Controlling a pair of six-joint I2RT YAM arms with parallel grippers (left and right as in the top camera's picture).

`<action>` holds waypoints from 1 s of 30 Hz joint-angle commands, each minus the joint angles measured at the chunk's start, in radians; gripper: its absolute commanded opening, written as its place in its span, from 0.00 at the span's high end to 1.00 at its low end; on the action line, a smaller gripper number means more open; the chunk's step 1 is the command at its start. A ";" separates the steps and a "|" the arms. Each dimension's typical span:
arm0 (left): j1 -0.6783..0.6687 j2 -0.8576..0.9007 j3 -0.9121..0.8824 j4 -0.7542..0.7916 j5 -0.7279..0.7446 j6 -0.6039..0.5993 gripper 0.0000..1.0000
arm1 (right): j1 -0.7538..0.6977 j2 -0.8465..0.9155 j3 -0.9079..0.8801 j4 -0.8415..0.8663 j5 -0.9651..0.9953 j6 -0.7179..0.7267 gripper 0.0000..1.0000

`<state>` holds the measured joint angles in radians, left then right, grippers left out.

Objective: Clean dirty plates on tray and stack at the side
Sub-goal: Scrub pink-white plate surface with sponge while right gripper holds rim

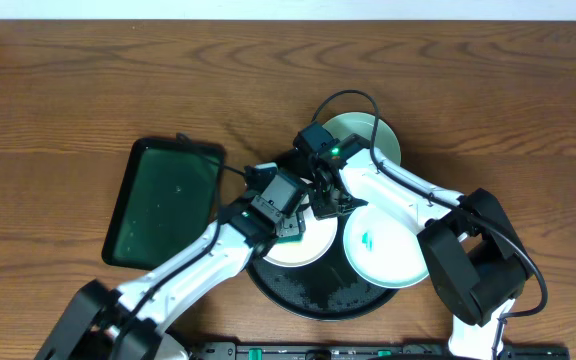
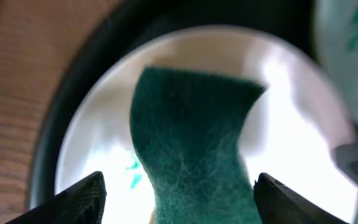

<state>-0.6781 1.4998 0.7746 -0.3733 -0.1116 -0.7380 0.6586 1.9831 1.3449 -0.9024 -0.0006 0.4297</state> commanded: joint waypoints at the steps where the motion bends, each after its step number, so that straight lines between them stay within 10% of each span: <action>1: 0.000 0.050 0.013 0.006 0.039 -0.023 0.22 | -0.003 -0.009 -0.014 0.009 -0.001 0.011 0.99; 7: 0.000 0.095 0.013 0.024 0.042 -0.023 0.35 | -0.003 -0.009 -0.015 0.005 -0.001 0.010 0.99; 14: 0.000 0.095 0.013 0.006 0.007 0.013 0.87 | -0.003 -0.009 -0.014 0.005 -0.001 0.010 0.99; 21: 0.023 0.093 0.013 -0.148 -0.265 0.011 0.92 | -0.003 -0.009 -0.014 0.001 -0.001 0.010 0.99; 30: 0.079 -0.005 0.013 -0.072 -0.110 0.012 0.93 | -0.003 -0.009 -0.014 0.002 -0.001 0.003 0.99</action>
<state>-0.6151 1.5402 0.7925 -0.4683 -0.2375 -0.7319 0.6586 1.9827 1.3449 -0.9024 -0.0063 0.4297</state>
